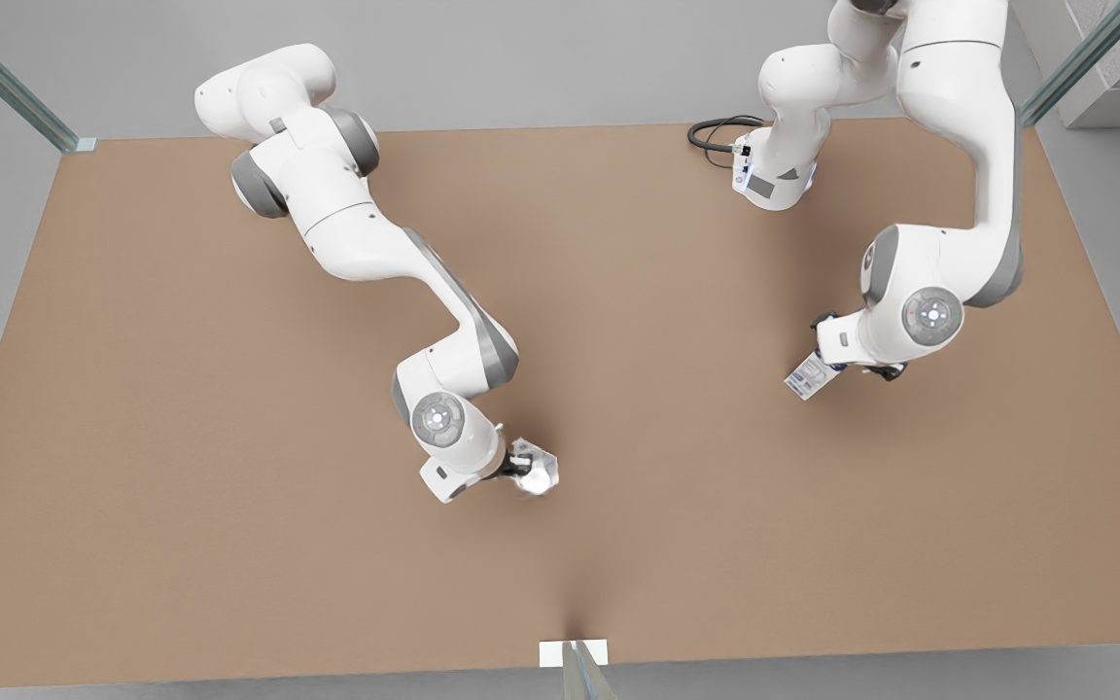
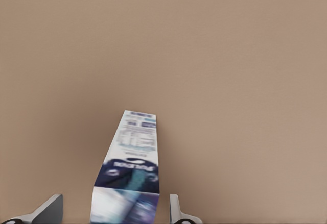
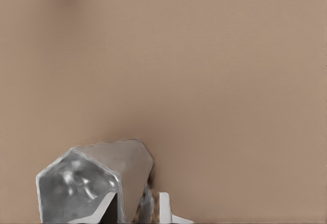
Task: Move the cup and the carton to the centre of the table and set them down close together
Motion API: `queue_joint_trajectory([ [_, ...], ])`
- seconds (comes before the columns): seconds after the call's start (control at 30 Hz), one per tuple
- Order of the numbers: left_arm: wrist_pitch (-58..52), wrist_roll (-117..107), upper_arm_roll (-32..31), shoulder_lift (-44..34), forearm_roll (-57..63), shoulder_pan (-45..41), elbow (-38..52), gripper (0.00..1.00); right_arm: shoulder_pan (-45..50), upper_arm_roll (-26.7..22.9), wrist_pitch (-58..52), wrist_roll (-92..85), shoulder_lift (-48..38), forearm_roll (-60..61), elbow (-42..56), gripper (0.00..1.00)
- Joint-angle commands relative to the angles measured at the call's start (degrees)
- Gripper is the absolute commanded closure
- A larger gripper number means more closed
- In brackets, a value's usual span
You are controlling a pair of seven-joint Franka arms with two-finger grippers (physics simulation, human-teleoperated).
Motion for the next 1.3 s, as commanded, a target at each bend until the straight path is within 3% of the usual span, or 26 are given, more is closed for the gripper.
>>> queue_joint_trajectory([
  [0.0, -0.04, 0.00, -0.01, 0.16, 0.28, -0.01, 0.00, 0.00, 0.00, 0.00, 0.00, 0.04, -0.01, 0.00, 0.00, 0.23],
  [0.53, -0.30, -0.09, 0.17, 4.38, 0.28, 0.87, 0.00, 0.00, 0.88, 0.09, 0.00, 0.04, 0.08, -0.53, -0.61, 0.23],
  [1.07, -0.83, 3.60, 1.05, 4.65, 1.07, 1.58, -0.09, 0.00, -1.67, -4.66, -1.67, -11.91, -0.18, -3.51, -1.32, 0.05],
  [1.1, -1.09, 3.52, 1.05, 4.65, 1.07, 1.58, -0.09, 0.00, -1.67, -4.66, -1.76, -12.17, -0.18, -3.34, -1.32, 0.00],
  [1.2, -1.09, 3.25, 1.05, 4.65, 1.07, 1.58, -0.09, 0.00, -3.34, -4.66, -1.76, -12.96, -1.76, -2.99, -4.57, 0.00],
  [1.23, -1.09, 3.08, 1.05, 4.74, 1.07, 1.58, -0.09, 0.09, -5.62, -4.66, -5.61, -17.79, -5.10, -3.16, -5.80, 0.00],
  [1.27, -1.09, 2.99, 1.14, 4.74, 1.07, 1.58, -0.09, 0.26, -8.34, -4.74, -11.49, -24.28, -8.43, -3.34, -5.89, 0.00],
])
